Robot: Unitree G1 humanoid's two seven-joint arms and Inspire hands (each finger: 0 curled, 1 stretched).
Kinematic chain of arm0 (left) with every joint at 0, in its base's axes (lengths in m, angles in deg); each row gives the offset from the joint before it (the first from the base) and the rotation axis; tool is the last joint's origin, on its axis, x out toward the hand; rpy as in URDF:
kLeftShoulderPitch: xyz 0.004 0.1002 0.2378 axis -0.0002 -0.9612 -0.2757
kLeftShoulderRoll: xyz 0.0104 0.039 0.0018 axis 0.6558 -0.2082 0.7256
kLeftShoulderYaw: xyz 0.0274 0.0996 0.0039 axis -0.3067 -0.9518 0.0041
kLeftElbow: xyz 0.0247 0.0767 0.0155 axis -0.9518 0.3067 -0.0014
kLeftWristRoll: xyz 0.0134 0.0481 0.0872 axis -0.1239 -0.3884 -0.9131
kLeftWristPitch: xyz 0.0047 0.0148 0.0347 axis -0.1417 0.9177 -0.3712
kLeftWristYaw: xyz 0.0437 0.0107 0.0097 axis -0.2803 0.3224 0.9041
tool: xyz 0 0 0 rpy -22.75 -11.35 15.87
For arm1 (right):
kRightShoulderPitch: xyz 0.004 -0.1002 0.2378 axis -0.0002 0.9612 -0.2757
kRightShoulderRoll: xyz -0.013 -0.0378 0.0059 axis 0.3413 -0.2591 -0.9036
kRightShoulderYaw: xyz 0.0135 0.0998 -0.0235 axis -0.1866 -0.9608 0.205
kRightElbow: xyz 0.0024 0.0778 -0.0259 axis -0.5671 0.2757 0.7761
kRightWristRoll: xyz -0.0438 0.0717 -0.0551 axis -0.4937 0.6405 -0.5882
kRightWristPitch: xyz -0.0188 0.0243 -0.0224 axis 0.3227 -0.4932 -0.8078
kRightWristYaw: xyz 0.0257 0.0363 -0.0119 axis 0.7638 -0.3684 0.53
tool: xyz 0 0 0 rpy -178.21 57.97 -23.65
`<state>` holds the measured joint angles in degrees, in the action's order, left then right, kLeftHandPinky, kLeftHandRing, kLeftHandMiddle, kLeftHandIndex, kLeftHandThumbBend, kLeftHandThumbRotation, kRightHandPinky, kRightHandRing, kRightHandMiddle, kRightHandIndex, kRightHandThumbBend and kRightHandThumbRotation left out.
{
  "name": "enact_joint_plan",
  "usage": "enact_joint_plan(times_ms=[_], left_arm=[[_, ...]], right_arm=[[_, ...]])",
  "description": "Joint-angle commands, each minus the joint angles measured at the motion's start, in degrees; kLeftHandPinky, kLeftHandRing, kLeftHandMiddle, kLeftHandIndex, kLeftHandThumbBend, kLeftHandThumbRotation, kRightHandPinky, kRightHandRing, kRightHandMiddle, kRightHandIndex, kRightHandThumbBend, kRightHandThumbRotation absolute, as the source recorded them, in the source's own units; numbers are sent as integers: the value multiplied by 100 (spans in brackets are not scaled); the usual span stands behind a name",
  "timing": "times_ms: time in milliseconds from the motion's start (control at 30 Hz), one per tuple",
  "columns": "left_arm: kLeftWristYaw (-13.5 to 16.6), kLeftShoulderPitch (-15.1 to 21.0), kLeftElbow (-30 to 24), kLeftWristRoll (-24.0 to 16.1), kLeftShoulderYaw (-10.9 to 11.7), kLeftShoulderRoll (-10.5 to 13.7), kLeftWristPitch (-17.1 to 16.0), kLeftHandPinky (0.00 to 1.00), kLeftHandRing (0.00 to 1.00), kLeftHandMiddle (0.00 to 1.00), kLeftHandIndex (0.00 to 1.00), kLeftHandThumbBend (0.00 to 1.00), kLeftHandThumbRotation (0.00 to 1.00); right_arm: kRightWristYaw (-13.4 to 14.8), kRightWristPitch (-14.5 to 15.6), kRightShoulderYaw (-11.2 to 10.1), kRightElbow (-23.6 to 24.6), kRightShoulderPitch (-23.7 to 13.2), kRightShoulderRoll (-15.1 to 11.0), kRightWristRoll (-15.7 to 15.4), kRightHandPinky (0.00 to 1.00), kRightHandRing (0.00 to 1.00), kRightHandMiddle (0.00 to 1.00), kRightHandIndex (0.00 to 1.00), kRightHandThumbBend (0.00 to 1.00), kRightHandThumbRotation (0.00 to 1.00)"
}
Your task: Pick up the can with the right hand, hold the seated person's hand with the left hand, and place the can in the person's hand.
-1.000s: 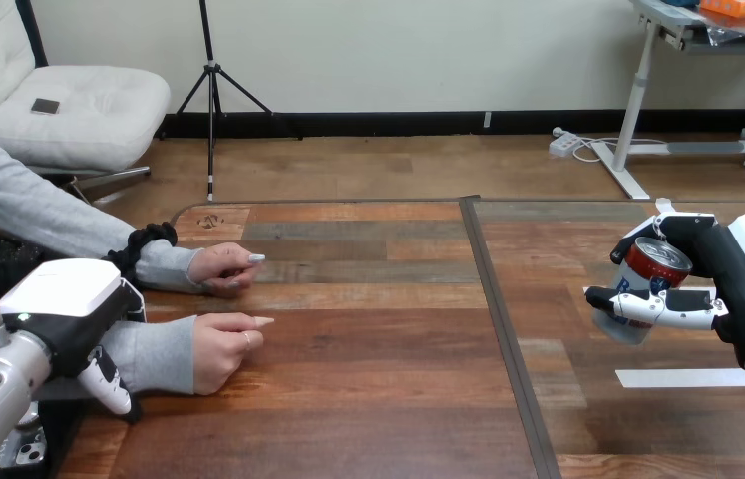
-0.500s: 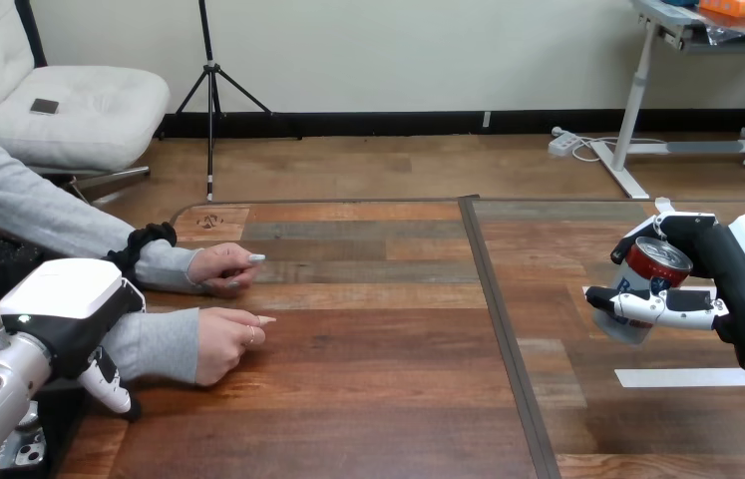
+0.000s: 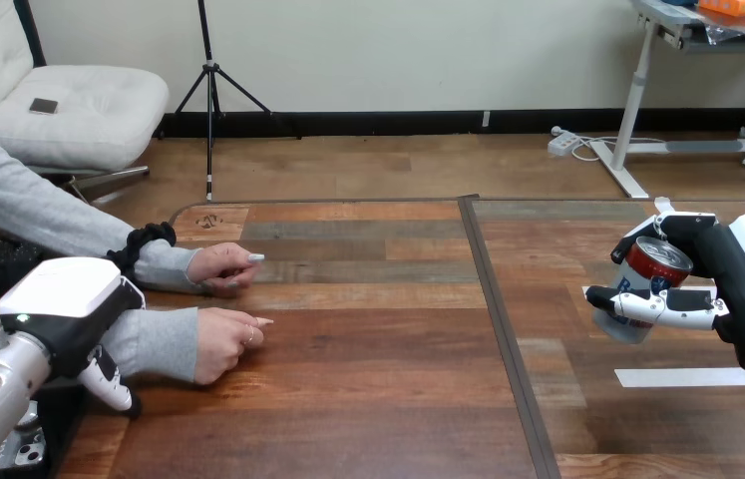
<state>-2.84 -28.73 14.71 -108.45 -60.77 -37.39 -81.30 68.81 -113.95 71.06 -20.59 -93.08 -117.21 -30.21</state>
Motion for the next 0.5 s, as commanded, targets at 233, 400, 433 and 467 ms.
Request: enact_joint_plan(times_ms=[233,400,433,467], left_arm=[[233,85,-244,167,249,276,-153,14,21,32,49,94,0],[254,47,-351,254,333,322,-228,14,22,32,49,95,0],[273,40,-367,259,343,325,-233,14,22,32,49,95,0],[276,30,-405,277,366,333,-231,14,22,32,48,96,0]], right_arm=[[124,-79,-84,174,-417,-159,57,33,36,41,45,66,0],[112,-57,-88,175,-423,-154,67,33,35,41,45,66,0],[108,-60,-89,171,-425,-153,70,33,35,40,45,66,0],[93,-75,-93,161,-428,-149,84,33,35,40,45,66,0]])
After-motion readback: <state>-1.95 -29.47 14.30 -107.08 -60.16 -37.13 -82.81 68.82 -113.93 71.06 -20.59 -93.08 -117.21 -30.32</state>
